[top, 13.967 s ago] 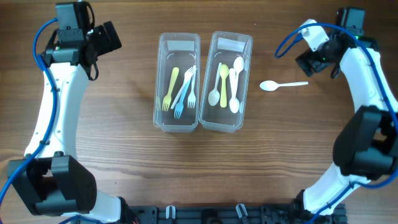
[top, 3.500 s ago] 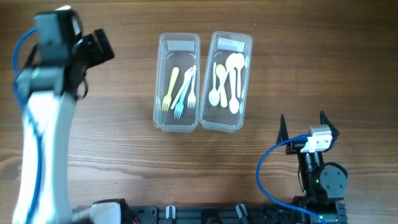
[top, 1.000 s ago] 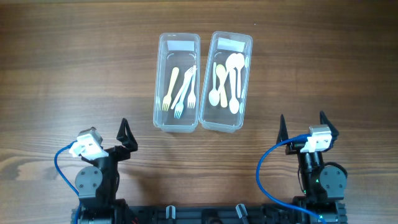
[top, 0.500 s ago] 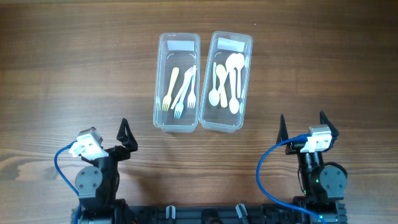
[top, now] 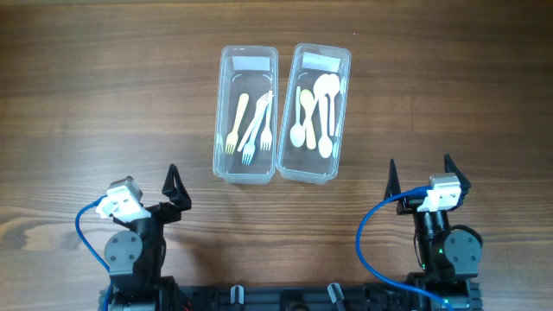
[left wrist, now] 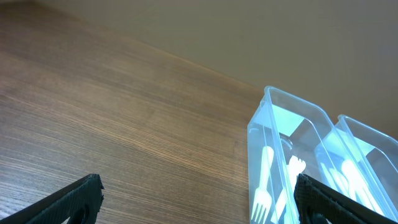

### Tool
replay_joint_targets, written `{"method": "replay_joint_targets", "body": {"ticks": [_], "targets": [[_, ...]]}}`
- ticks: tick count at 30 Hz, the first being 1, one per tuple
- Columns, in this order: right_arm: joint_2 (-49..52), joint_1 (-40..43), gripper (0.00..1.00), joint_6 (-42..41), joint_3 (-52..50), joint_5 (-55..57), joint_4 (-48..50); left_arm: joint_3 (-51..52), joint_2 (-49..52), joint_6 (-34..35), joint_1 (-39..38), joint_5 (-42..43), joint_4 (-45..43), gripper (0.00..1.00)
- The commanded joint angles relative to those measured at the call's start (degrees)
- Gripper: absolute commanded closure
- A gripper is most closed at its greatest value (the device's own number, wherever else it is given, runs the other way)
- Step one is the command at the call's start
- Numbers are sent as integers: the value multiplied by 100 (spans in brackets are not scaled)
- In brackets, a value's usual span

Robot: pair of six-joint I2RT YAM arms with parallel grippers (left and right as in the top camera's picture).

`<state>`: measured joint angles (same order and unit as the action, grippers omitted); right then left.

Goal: Pack container

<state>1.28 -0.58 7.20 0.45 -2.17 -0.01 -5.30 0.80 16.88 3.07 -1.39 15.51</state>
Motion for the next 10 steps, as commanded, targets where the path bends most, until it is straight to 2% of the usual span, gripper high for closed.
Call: {"method": "replay_joint_targets", "body": {"ticks": [1, 10], "targets": [[-9, 24, 1, 31, -13, -90, 13, 48, -63, -11, -22, 92, 0, 0], [-9, 24, 0, 31, -13, -90, 13, 48, -63, -11, -22, 94, 0, 0]]}}
